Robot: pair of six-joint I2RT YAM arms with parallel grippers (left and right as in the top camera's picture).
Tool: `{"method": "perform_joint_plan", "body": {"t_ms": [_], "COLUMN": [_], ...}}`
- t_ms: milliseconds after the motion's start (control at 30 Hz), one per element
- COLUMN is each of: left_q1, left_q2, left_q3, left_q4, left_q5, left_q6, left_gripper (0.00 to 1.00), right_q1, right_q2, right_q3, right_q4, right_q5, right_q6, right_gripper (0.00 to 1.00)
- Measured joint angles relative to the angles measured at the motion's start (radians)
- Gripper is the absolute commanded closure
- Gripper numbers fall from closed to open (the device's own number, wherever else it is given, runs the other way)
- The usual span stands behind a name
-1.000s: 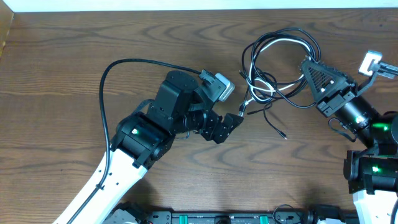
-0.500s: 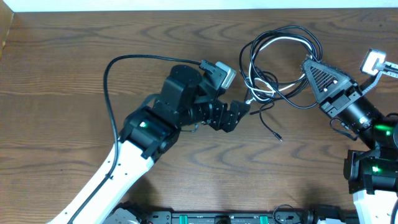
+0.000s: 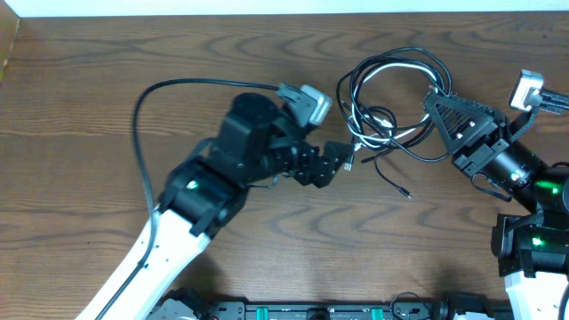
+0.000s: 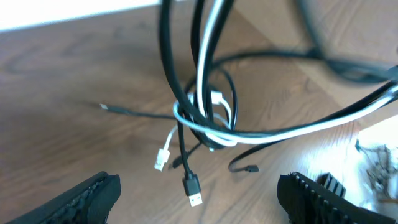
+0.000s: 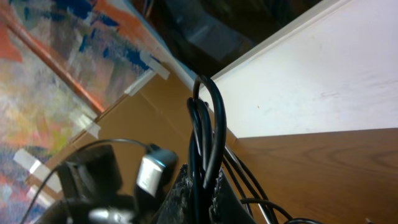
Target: Untangle cables
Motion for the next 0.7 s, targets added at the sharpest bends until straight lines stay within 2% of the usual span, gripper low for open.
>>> {"method": "perform_joint_plan", "body": {"t_ms": [267, 700], "left_q1": [0.037, 0.037], "left_q2": [-0.043, -0.002], "left_q3": [0.000, 0.000], "left_q4": [0.002, 0.023], "left_q5": [0.000, 0.000], "left_q6": [0.009, 0.016], "left_gripper": [0.14, 0.14], "right_q1": [0.000, 0.000], "right_q2": [0.000, -0.002], "right_q3": [0.000, 0.000], "right_q4": [0.009, 0.159], "right_q5": [-0.079, -0.226], "right_q6": [-0.012, 0.040], "right_gripper": [0.99, 0.99]}}
